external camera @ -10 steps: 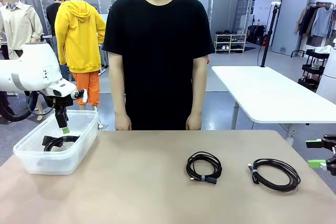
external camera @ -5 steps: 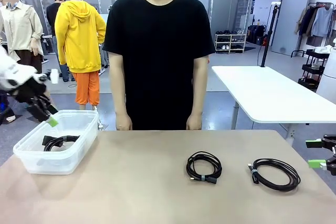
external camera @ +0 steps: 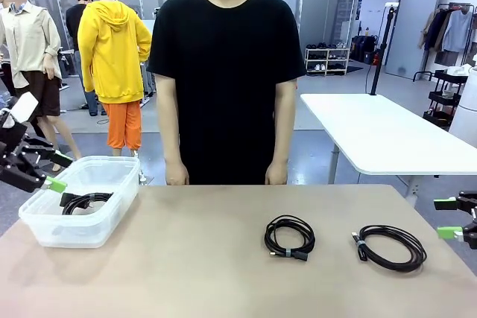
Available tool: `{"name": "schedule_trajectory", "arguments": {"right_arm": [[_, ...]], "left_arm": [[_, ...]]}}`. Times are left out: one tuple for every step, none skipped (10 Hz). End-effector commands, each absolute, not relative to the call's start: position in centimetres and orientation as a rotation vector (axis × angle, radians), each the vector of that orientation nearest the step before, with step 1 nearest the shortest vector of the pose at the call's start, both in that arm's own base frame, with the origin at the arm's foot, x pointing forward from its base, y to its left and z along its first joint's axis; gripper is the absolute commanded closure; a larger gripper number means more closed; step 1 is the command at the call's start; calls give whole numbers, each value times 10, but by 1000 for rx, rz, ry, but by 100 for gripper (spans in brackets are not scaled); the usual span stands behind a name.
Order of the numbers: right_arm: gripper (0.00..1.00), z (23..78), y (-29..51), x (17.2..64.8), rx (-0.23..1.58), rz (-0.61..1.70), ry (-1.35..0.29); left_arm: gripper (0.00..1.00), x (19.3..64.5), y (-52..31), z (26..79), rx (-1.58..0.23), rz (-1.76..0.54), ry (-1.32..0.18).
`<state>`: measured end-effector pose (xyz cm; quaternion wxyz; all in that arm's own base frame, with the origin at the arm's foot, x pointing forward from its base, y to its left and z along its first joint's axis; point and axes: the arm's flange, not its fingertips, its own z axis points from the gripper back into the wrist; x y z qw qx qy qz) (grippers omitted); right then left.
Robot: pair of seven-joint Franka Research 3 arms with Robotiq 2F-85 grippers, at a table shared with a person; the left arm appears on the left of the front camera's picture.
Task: Organize and store the cables.
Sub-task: Place the USB Extension Cable into the Organizing box.
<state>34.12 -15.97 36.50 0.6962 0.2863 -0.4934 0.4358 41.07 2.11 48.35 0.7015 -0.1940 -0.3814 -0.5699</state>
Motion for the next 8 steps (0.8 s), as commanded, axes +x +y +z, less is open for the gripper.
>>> {"name": "schedule_trajectory", "arguments": {"right_arm": [[0,366,-160,342,621,972,-1102],[0,366,-160,342,621,972,-1102],[0,366,-160,342,621,972,-1102],[0,366,-160,342,621,972,-1102],[0,366,-160,342,621,972,-1102],[0,366,-160,342,621,972,-1102],[0,366,-160,342,621,972,-1102],[0,366,-160,342,621,972,-1102]], "left_arm": [[0,395,19,469,-440,-1295,-949],[0,389,19,463,-456,-1311,-968],[0,381,23,461,-463,-1313,-991],[0,395,18,471,-447,-1297,-903],[0,395,18,471,-447,-1297,-903],[0,395,18,471,-447,-1297,-903],[0,395,18,471,-447,-1297,-903],[0,395,18,471,-447,-1297,-903]]}}
